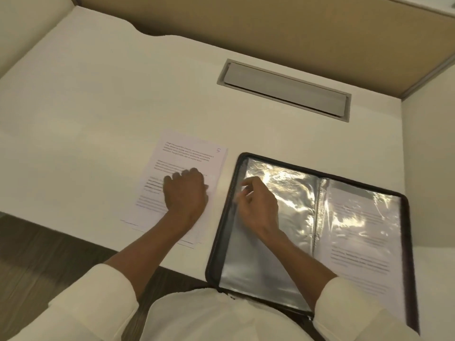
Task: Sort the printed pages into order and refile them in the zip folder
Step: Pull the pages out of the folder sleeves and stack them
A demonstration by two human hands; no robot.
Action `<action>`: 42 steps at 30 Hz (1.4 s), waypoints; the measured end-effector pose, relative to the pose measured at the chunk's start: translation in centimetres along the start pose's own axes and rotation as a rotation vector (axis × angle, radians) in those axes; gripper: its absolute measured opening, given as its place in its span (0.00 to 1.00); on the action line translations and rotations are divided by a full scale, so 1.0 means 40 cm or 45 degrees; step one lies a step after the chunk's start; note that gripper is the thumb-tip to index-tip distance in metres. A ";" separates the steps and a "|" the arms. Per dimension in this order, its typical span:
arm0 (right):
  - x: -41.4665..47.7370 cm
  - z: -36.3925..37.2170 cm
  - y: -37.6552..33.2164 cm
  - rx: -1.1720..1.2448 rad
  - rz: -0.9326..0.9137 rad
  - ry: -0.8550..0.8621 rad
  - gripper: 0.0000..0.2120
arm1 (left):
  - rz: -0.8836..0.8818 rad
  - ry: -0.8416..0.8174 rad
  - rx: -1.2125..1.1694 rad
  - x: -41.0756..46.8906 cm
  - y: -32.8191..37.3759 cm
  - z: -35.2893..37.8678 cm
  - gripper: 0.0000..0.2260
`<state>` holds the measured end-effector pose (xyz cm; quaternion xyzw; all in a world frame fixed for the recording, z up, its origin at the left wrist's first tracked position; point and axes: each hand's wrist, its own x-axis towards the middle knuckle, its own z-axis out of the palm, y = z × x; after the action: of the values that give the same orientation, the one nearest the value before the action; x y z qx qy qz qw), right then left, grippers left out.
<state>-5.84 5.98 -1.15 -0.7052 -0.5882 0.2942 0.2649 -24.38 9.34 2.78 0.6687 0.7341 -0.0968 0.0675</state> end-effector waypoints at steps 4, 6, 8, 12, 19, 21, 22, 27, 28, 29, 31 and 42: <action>-0.035 -0.098 0.098 0.054 0.040 0.210 0.13 | 0.291 0.033 -0.074 -0.087 0.176 -0.003 0.15; -0.049 -0.147 0.151 0.028 0.064 0.288 0.14 | 0.448 0.022 -0.103 -0.119 0.250 -0.003 0.15; -0.065 -0.192 0.205 -0.051 0.060 0.323 0.14 | 0.573 0.030 -0.112 -0.148 0.315 0.002 0.15; -0.090 -0.288 0.314 -0.209 0.095 0.339 0.24 | 0.755 0.034 -0.114 -0.208 0.436 0.032 0.15; -0.104 -0.457 0.487 -0.338 0.272 0.152 0.51 | 0.959 0.016 -0.210 -0.263 0.598 0.087 0.19; -0.094 -0.499 0.523 -0.361 0.302 0.066 0.57 | 0.948 -0.038 -0.238 -0.276 0.632 0.088 0.23; -0.088 -0.519 0.542 -0.384 0.302 0.035 0.60 | 0.942 -0.069 -0.245 -0.282 0.646 0.090 0.25; -0.061 -0.595 0.626 -0.511 0.287 -0.083 0.70 | 0.939 -0.149 -0.175 -0.309 0.690 0.102 0.33; -0.061 -0.605 0.634 -0.543 0.272 -0.109 0.70 | 0.932 -0.148 -0.154 -0.315 0.695 0.106 0.34; -0.062 -0.614 0.640 -0.578 0.254 -0.127 0.69 | 0.923 -0.141 -0.142 -0.321 0.699 0.109 0.34; -0.068 -0.634 0.636 -0.604 0.206 -0.082 0.63 | 0.900 -0.122 -0.135 -0.329 0.708 0.110 0.34; -0.131 -0.702 0.598 0.532 0.680 -0.156 0.40 | 0.589 -0.125 -0.620 -0.382 0.790 0.071 0.38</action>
<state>29.97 -3.97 1.47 -0.7457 -0.3247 0.5092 0.2814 8.44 -3.40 1.89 0.7763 0.5605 0.0672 0.2805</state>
